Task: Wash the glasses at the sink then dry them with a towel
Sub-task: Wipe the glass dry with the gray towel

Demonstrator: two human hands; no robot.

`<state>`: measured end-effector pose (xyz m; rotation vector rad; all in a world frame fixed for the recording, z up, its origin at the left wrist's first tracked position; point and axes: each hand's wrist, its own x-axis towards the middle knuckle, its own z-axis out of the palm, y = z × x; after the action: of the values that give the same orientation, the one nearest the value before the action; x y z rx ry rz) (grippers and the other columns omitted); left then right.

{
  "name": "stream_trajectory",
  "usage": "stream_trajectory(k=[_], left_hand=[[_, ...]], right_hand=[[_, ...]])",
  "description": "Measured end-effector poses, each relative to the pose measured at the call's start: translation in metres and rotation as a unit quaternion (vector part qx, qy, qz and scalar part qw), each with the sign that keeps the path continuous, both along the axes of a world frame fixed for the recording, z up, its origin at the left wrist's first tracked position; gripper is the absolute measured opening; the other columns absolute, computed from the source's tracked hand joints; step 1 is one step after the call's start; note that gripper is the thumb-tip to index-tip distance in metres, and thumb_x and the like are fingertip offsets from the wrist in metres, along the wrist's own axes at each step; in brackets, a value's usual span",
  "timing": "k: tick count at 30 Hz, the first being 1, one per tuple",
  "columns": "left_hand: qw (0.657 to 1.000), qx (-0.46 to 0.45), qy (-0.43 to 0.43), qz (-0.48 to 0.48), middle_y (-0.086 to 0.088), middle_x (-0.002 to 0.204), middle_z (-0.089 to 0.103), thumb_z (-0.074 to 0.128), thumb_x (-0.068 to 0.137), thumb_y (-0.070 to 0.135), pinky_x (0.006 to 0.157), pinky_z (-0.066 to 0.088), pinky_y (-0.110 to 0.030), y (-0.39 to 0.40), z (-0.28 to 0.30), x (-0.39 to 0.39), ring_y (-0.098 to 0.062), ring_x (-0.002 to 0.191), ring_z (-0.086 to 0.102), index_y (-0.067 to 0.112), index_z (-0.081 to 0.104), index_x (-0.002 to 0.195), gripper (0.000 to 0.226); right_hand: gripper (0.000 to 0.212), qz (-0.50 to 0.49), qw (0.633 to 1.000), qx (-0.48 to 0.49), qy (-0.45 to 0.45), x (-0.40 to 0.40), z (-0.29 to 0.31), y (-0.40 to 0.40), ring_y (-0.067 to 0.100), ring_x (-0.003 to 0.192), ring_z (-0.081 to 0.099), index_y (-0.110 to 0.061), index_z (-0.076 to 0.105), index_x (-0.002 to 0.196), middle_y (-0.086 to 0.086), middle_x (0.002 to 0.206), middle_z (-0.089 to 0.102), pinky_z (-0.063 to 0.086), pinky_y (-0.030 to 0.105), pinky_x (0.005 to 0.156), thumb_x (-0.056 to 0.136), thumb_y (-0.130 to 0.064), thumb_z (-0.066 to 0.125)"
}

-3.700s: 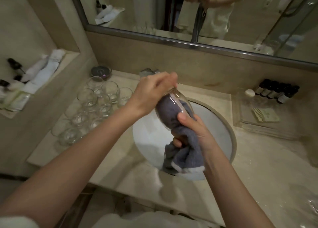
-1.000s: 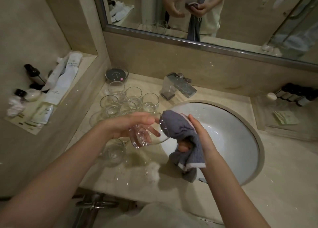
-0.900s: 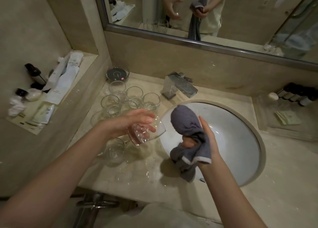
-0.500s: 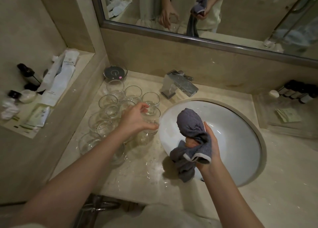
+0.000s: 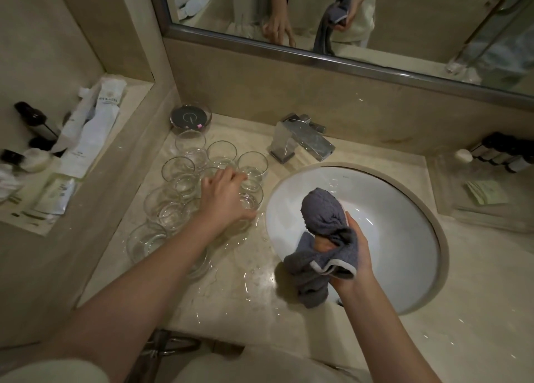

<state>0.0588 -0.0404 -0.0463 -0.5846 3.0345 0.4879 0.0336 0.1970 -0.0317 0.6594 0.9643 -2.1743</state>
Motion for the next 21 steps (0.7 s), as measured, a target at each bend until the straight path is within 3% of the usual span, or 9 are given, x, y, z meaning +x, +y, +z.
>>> stream_trajectory(k=[1,3,10,15,21], left_hand=[[1.000,-0.004,0.003,0.001,0.000,0.133,0.047,0.081,0.060,0.055,0.103,0.026,-0.039,-0.001,-0.001,0.001,-0.019,0.128,0.038,0.025,0.050,0.136,0.088],[1.000,-0.005,0.013,0.006,-0.001,0.129,0.049,0.082,0.058,0.057,0.103,0.027,-0.040,-0.002,-0.003,0.001,-0.020,0.125,0.039,0.025,0.053,0.134,0.088],[0.999,0.021,0.032,0.019,-0.005,0.124,0.052,0.084,0.056,0.055,0.104,0.030,-0.041,-0.004,-0.008,-0.001,-0.024,0.123,0.042,0.020,0.057,0.132,0.088],[0.998,0.022,0.046,0.026,-0.006,0.121,0.053,0.085,0.055,0.058,0.101,0.031,-0.041,-0.004,-0.010,-0.001,-0.025,0.122,0.043,0.019,0.057,0.132,0.090],[0.998,0.026,0.038,0.031,-0.005,0.127,0.050,0.084,0.057,0.058,0.102,0.031,-0.041,-0.002,-0.010,0.000,-0.024,0.125,0.040,0.021,0.053,0.135,0.092]], right_hand=[[0.062,0.004,1.000,-0.006,0.002,-0.001,-0.003,0.001,0.015,0.060,0.041,-0.018,0.059,0.084,0.003,0.069,0.044,0.039,0.022,0.054,0.038,-0.044,0.093],[0.071,0.010,1.000,-0.023,0.007,-0.003,-0.006,0.001,0.013,0.058,0.038,-0.019,0.056,0.083,0.000,0.068,0.041,0.036,0.021,0.053,0.029,-0.043,0.095],[0.067,0.005,0.999,-0.037,0.007,-0.004,-0.016,0.002,0.015,0.062,0.038,-0.021,0.053,0.083,0.002,0.073,0.036,0.033,0.025,0.057,0.035,-0.041,0.095],[0.068,-0.014,0.998,-0.062,0.008,-0.002,-0.013,0.001,0.015,0.062,0.042,-0.019,0.060,0.084,0.002,0.072,0.046,0.040,0.023,0.057,0.030,-0.035,0.097],[0.060,-0.017,0.999,-0.045,0.008,0.000,-0.013,0.006,0.013,0.061,0.037,-0.022,0.053,0.074,0.000,0.069,0.035,0.033,0.024,0.057,0.033,-0.037,0.095]])
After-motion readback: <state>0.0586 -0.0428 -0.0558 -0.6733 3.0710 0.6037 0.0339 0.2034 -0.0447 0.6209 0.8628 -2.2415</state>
